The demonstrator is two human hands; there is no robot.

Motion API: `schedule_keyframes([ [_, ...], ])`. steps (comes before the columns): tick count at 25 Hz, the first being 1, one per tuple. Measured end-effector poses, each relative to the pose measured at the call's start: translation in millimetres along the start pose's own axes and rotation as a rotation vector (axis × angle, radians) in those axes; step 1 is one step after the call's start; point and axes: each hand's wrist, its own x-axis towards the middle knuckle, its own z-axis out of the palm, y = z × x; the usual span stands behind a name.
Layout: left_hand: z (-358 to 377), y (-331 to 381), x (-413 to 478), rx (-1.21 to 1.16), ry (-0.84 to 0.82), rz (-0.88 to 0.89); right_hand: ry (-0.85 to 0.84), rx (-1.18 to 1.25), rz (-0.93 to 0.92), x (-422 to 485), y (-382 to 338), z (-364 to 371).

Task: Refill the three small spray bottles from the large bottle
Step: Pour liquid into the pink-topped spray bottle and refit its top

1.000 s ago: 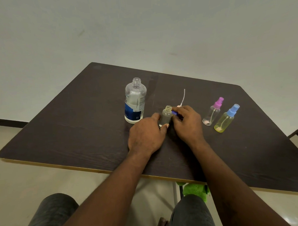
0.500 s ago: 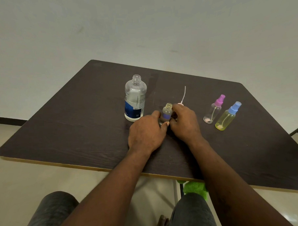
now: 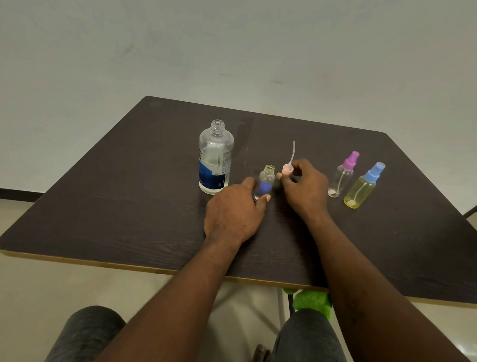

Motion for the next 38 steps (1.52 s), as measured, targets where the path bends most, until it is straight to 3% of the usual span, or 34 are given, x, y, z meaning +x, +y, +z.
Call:
schedule_keyframes([
  [2,0.1,-0.3,0.4,0.002,0.002,0.002,0.068,0.183,0.017,-6.5,-1.0,-4.5],
  [5,-0.8,0.7,-0.2,0.017,-0.003,0.003,-0.005,0.403,0.008,-13.4,-3.4,-13.4],
  [9,-1.9,0.6,-0.8,0.004,-0.006,0.011,-0.057,0.512,-0.073,-23.9,-15.5,-26.7],
  [13,-1.4,0.2,-0.4,0.003,-0.004,0.005,0.069,0.587,-0.092,-26.7,-25.2,-42.7],
  [17,-2.0,0.1,-0.6,-0.004,-0.013,-0.001,0.164,0.497,-0.09,-13.2,-29.1,-63.3],
  [23,-2.1,-0.2,-0.7,-0.014,-0.023,0.001,0.179,0.259,-0.263,-2.5,-38.9,-78.5],
  [29,-3.5,0.8,-1.2,-0.023,-0.022,-0.005,0.267,0.238,-0.291,1.7,-48.6,-78.9],
  [33,-3.1,1.9,-0.9,-0.012,-0.022,0.005,0.111,0.077,-0.398,2.7,-56.9,-75.3],
  [38,-4.1,2.0,-2.7,-0.011,-0.014,0.005,-0.148,0.1,-0.405,-7.6,-72.4,-39.5],
])
